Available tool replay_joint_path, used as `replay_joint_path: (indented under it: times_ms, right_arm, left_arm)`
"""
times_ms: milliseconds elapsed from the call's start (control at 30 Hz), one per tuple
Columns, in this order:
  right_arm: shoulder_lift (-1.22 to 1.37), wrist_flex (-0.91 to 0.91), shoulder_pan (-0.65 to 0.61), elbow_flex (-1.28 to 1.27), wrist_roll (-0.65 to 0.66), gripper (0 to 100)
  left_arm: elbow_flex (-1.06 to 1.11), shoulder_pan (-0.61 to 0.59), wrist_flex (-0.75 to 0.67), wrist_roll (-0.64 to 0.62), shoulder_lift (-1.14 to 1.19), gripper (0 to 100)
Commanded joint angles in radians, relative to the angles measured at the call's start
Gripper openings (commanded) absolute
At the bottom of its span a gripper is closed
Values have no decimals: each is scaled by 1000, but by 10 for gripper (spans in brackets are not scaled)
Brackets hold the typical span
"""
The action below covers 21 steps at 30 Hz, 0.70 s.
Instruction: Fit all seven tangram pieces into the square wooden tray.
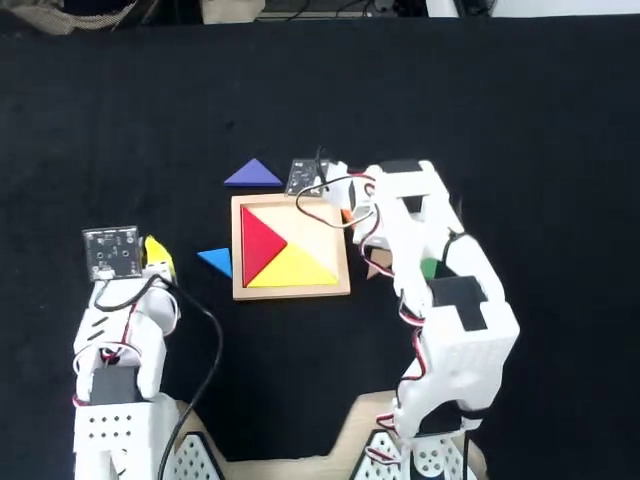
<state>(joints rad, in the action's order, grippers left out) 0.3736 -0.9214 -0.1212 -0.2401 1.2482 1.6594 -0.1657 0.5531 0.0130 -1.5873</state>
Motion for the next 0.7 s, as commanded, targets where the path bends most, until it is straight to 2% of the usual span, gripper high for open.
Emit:
replay_joint_path:
  times_ms: [0, 133, 200, 267, 367, 500, 600, 667]
  right_arm:
    - [-1, 20, 40, 73, 15, 109]
    - [-1, -60, 55, 143, 15, 51]
    - [-1, -170, 55, 203, 2, 12]
    - [-1, -305, 48, 283, -75, 14]
    - [1, -483, 48, 426, -236, 15]
    - [8, -646, 52, 545, -531, 14]
    - [7, -666, 54, 549, -753, 11]
    - [8, -611, 61, 545, -931, 11]
  left_arm:
    - [-7, 22, -23, 18, -9, 30]
    - [-7, 22, -25, 21, -9, 30]
    - [-7, 22, -25, 21, -9, 30]
    - [-7, 22, -25, 21, -9, 30]
    - [-7, 24, -25, 21, -9, 30]
    - [-8, 24, -25, 21, -9, 30]
    - [-8, 24, -18, 21, -9, 30]
    - [-8, 24, -17, 20, -9, 30]
